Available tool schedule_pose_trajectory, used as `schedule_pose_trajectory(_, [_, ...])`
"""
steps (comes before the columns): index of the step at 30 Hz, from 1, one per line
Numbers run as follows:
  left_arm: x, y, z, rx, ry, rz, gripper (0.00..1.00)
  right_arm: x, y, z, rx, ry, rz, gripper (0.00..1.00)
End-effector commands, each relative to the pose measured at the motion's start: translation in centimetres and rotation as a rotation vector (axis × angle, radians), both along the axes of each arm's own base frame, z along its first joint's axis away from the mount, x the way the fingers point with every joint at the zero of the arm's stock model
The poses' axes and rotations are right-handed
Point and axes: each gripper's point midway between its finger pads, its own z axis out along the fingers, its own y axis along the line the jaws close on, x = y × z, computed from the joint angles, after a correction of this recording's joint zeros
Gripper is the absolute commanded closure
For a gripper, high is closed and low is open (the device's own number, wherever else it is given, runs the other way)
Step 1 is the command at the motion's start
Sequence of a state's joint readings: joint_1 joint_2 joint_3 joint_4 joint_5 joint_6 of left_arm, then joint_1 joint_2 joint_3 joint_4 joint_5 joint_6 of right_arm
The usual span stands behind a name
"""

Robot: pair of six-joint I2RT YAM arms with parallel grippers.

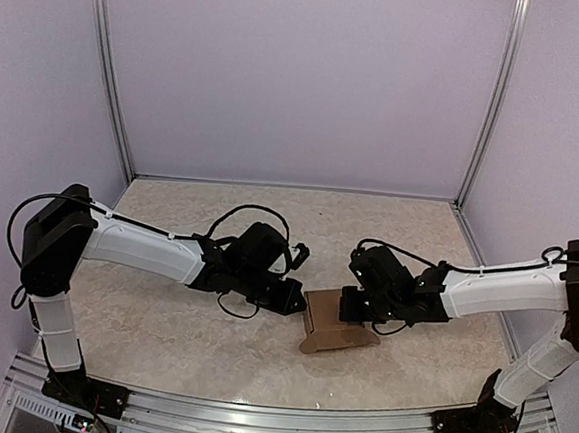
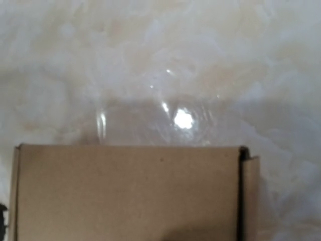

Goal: Fold the paper box

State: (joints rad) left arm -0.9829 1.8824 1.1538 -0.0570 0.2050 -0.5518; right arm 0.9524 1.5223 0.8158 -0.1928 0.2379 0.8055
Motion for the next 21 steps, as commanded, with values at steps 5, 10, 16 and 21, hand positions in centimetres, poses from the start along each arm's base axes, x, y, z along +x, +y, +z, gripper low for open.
schedule_pose_trajectory(5, [0.5, 1.7, 2.4, 0.004, -0.123, 0.025, 0.87, -2.3, -1.7, -4.1, -0.059, 0.11, 0.009, 1.0])
schedule_pose_trajectory(10, [1.1, 3.5, 5.0, 0.015, -0.242, 0.066, 0.76, -1.5, -1.0, -1.5, -0.024, 0.051, 0.023, 1.0])
schedule_pose_trajectory(16, [1.7, 7.1, 10.1, 0.092, -0.471, 0.152, 0.57, -0.8, -1.1, 3.4, 0.015, -0.062, 0.048, 0.9])
schedule_pose_trajectory(21, [1.6, 10.5, 14.2, 0.109, -0.646, 0.241, 0.29, -0.8, -2.4, 6.3, 0.005, -0.143, 0.059, 0.57])
